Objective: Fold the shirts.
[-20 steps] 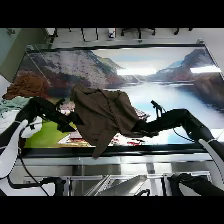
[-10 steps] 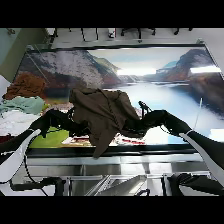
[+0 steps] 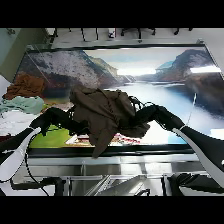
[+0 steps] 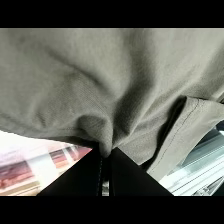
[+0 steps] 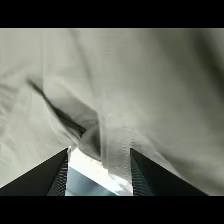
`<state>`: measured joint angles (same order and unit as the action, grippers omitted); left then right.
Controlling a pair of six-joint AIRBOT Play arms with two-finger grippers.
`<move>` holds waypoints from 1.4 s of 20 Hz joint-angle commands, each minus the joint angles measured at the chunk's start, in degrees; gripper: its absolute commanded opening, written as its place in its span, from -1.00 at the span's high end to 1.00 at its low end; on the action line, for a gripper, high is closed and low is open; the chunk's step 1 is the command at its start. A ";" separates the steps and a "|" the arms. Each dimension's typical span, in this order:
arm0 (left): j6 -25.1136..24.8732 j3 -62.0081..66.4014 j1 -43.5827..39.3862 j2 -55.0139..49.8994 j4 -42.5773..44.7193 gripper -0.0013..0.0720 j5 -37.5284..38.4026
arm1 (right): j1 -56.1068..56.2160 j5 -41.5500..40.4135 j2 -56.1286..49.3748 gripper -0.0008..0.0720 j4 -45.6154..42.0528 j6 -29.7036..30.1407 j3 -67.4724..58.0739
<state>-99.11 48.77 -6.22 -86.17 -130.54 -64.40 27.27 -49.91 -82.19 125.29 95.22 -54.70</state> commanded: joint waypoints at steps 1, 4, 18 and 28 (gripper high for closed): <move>-0.09 0.11 -0.04 0.04 0.52 0.92 -0.57 | 6.75 -1.01 -1.11 -0.20 -19.43 -7.52 -4.96; -0.11 0.11 -0.04 0.04 0.52 0.92 -1.33 | 10.86 -5.29 -4.20 -0.20 -31.15 -13.90 -8.61; -1.64 0.11 -0.04 0.11 0.50 0.92 -2.19 | 13.22 -9.84 -6.40 0.90 -34.29 -18.14 -9.94; -2.95 0.04 8.57 6.67 6.69 0.93 -6.60 | -14.78 -19.08 12.90 0.91 -33.51 -20.68 -11.45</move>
<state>-101.93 48.84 -1.50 -80.90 -126.63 -68.23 24.88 -65.36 -76.51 90.67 75.09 -66.81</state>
